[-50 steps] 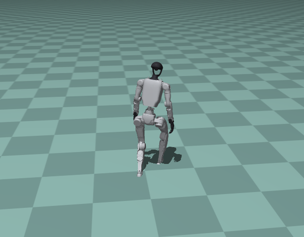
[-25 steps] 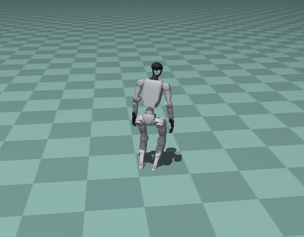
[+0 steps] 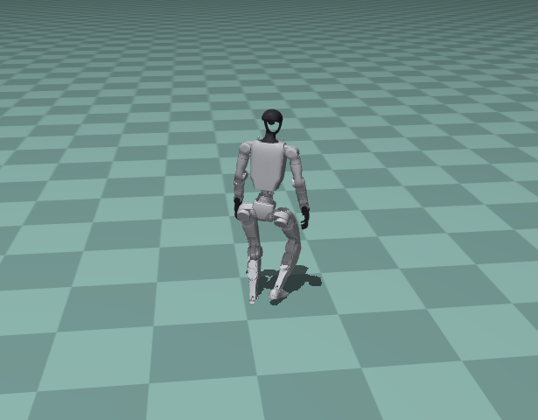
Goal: Walk
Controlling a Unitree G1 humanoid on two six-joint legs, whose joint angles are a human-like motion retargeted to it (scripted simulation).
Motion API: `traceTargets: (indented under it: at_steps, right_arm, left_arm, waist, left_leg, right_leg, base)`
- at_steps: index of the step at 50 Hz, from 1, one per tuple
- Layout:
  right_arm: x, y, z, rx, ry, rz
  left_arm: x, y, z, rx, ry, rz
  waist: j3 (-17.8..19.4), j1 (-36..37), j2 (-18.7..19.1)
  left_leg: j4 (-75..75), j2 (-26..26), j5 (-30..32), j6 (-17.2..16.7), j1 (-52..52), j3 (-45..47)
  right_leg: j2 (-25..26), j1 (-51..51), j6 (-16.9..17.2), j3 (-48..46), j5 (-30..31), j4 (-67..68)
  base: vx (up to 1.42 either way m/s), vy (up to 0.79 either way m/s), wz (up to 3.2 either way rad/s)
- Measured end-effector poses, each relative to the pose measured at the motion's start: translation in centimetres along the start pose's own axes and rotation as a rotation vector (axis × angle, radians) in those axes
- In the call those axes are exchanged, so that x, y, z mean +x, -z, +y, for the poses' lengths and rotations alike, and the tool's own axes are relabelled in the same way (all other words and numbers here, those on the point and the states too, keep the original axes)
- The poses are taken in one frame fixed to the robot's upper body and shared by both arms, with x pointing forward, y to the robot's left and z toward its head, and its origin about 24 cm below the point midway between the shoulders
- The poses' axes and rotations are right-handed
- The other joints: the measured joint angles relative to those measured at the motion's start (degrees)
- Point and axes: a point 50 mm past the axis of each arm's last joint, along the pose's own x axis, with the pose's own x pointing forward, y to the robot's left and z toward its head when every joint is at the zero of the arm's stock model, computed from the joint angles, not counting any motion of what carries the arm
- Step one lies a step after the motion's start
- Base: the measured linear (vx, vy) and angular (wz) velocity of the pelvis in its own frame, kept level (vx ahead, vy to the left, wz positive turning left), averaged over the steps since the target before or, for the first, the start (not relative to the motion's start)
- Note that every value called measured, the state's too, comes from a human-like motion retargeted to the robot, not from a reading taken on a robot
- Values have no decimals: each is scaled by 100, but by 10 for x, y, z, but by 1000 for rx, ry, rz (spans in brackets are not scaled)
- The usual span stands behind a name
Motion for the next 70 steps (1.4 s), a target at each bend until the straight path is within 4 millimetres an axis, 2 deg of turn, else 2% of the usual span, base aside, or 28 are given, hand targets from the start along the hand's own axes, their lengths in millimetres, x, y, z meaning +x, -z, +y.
traceTargets:
  at_steps: [3, 7, 9, 12, 13, 15, 16, 18, 22, 25, 28, 31, 34, 36, 38, 40, 43, 46, 50, 53, 56, 58, 61, 63, 65, 67, 70]
  right_arm:
    - [0, -2, 0, 12, 16, -10]
    - [0, 1, 1, 21, 24, 3]
    - [-1, 5, 4, 23, 21, 21]
    - [-2, 15, 9, 21, 14, 60]
    - [-3, 19, 12, 18, 10, 75]
    - [-4, 25, 13, 2, 6, 99]
    - [-4, 27, 13, -9, 5, 106]
    - [-5, 30, 12, -28, 8, 114]
    - [-5, 28, 6, -37, 32, 96]
    - [-4, 22, 1, -29, 57, 61]
    - [-4, 19, -1, -34, 67, 46]
    - [-5, 23, 2, -30, 62, 60]
    - [-5, 28, 9, -19, 32, 87]
    - [-6, 31, 14, -18, 3, 104]
    - [-5, 32, 18, -25, -19, 113]
    - [-5, 31, 21, -32, -33, 110]
    - [-5, 28, 21, -29, -32, 92]
    - [-5, 27, 21, -15, -18, 79]
    - [-6, 29, 22, 3, -2, 83]
    - [-7, 33, 23, 17, 2, 99]
    - [-10, 43, 27, 32, -6, 130]
    - [-12, 51, 31, 42, -11, 156]
    - [-16, 62, 37, 53, -20, 194]
    - [-18, 69, 40, 51, -24, 218]
    - [-19, 71, 39, 39, -26, 226]
    - [-18, 68, 35, 19, -20, 216]
    - [-14, 58, 26, -12, 4, 179]
  left_arm:
    - [3, -31, 8, -11, -46, -106]
    - [2, -67, 15, -22, -84, -241]
    - [1, -74, 14, -36, -88, -274]
    - [0, -73, 10, -59, -81, -287]
    - [0, -68, 7, -63, -74, -278]
    - [0, -56, 0, -60, -49, -249]
    - [0, -48, -5, -47, -31, -223]
    - [-1, -28, -15, -16, 7, -157]
    - [-8, 28, -28, 32, 72, 35]
    - [-20, 74, -33, 41, 113, 186]
    - [-35, 109, -38, 37, 145, 305]
    - [-45, 129, -40, 33, 160, 371]
    - [-46, 132, -38, 46, 160, 383]
    - [-41, 121, -33, 65, 149, 352]
    - [-31, 103, -28, 88, 126, 295]
    - [-21, 78, -21, 105, 92, 221]
    - [-7, 34, -9, 103, 24, 89]
    - [1, -12, 1, 75, -39, -56]
    - [3, -66, 10, 45, -94, -237]
    - [0, -91, 12, 41, -108, -328]
    - [-1, -96, 9, 33, -103, -352]
    - [-1, -88, 5, 22, -93, -336]
    - [0, -58, -1, 8, -75, -249]
    - [0, -31, -6, 16, -52, -166]
    - [-3, -2, -13, 46, -17, -76]
    - [-7, 24, -20, 86, 20, 7]
    - [-15, 57, -28, 132, 72, 113]
  waist:
    - [-13, -105, 120]
    - [-69, -116, 280]
    - [-86, -71, 370]
    - [-52, 69, 632]
    - [-34, 122, 683]
    - [-28, 292, 1020]
    - [-43, 380, 1109]
    - [-85, 547, 1185]
    - [-161, 817, 1014]
    - [-227, 875, 762]
    - [-336, 786, 407]
    - [-406, 680, 117]
    - [-449, 509, -275]
    - [-452, 382, -463]
    - [-451, 264, -552]
    - [-439, 157, -549]
    - [-404, 14, -427]
    - [-372, -67, -242]
    - [-395, -40, 63]
    - [-511, 58, 252]
    - [-570, 122, 316]
    - [-548, 162, 366]
    - [-497, 276, 583]
    - [-504, 388, 881]
    - [-511, 529, 1134]
    - [-535, 683, 1218]
    - [-559, 916, 1168]
  left_leg:
    - [-110, 156, -68, -69, 204, -52]
    - [-87, 399, -149, -164, 407, -129]
    - [187, 528, -239, -226, 458, -195]
    - [1241, 930, -317, -449, 357, -266]
    - [1735, 1049, -199, -558, 263, -250]
    - [2912, 1606, 249, -836, -163, -283]
    - [3391, 1818, 459, -869, -424, -255]
    - [4083, 2119, 640, -819, -944, -180]
    - [3851, 2184, 235, -525, -1770, 51]
    - [2545, 1863, 7, -447, -2051, 213]
    - [1139, 1214, 144, -416, -2033, 251]
    - [859, 744, 332, -293, -1853, 280]
    - [588, 173, 480, -43, -1384, 389]
    - [423, -121, 475, 118, -1077, 432]
    - [218, -302, 450, 214, -754, 415]
    - [8, -377, 409, 237, -419, 349]
    - [-261, -333, 322, 168, 49, 216]
    - [-423, -176, 211, 70, 403, 107]
    - [-525, 177, 30, -48, 726, 4]
    - [-537, 440, -78, -105, 826, -38]
    - [-311, 519, -208, -149, 984, -161]
    - [114, 588, -319, -219, 1098, -262]
    - [1240, 952, -307, -494, 1103, -338]
    - [2238, 1427, 117, -828, 889, -412]
    - [3285, 1875, 889, -1133, 485, -462]
    - [4095, 2195, 1381, -1150, -36, -437]
    - [4791, 2524, 1255, -802, -866, -320]
  right_leg:
    - [316, -353, 162, -53, 73, -732]
    - [996, -550, 469, 108, 353, -1935]
    - [1277, -443, 483, 171, 480, -2178]
    - [1767, -131, 347, 121, 581, -2190]
    - [1882, -53, 284, 116, 520, -2080]
    - [2342, 213, 85, -64, 452, -2270]
    - [2482, 314, 5, -86, 363, -2352]
    - [2650, 537, -111, -77, 162, -2526]
    - [2553, 1107, -120, 6, -207, -2867]
    - [2226, 1515, -15, 1, -402, -3011]
    - [1699, 1779, 112, -21, -606, -2891]
    - [1270, 1897, 263, 61, -576, -2203]
    - [631, 1808, 528, 222, 204, -1004]
    - [193, 1546, 603, 308, 936, -103]
    - [-142, 1203, 512, 382, 1315, 554]
    - [-358, 844, 316, 391, 1226, 903]
    - [-368, 330, 108, 265, 732, 739]
    - [-101, -100, 104, 56, 388, -67]
    - [645, -463, 388, -119, 386, -1748]
    - [1244, -591, 589, -59, 526, -2963]
    - [1503, -542, 574, 23, 651, -3160]
    - [1638, -411, 475, 35, 705, -2875]
    - [1984, -134, 227, -80, 695, -2404]
    - [2386, 136, -7, -275, 639, -2423]
    - [2750, 391, -253, -415, 499, -2559]
    - [2934, 615, -400, -421, 327, -2722]
    - [3011, 1015, -443, -321, 122, -3051]
  base:
    - [2, -2, 27]
    - [1, -2, 16]
    - [0, 0, 0]
    - [0, 0, 0]
    - [0, 0, 0]
    - [0, 0, 0]
    - [0, 0, 0]
    - [0, -1, 9]
    - [0, 0, 5]
    - [1, 0, 8]
    - [2, 2, 37]
    - [-1, 2, 39]
    - [-1, 3, 47]
    - [-2, 4, 42]
    - [-1, 4, 31]
    - [1, 2, 24]
    - [2, -2, 27]
    - [3, -5, 32]
    - [3, -4, 18]
    - [0, 0, 0]
    - [2, -3, 22]
    - [2, -3, 24]
    - [0, 0, 0]
    - [0, 0, 0]
    - [0, 0, 0]
    - [-2, -3, 29]
    - [-1, -3, 37]
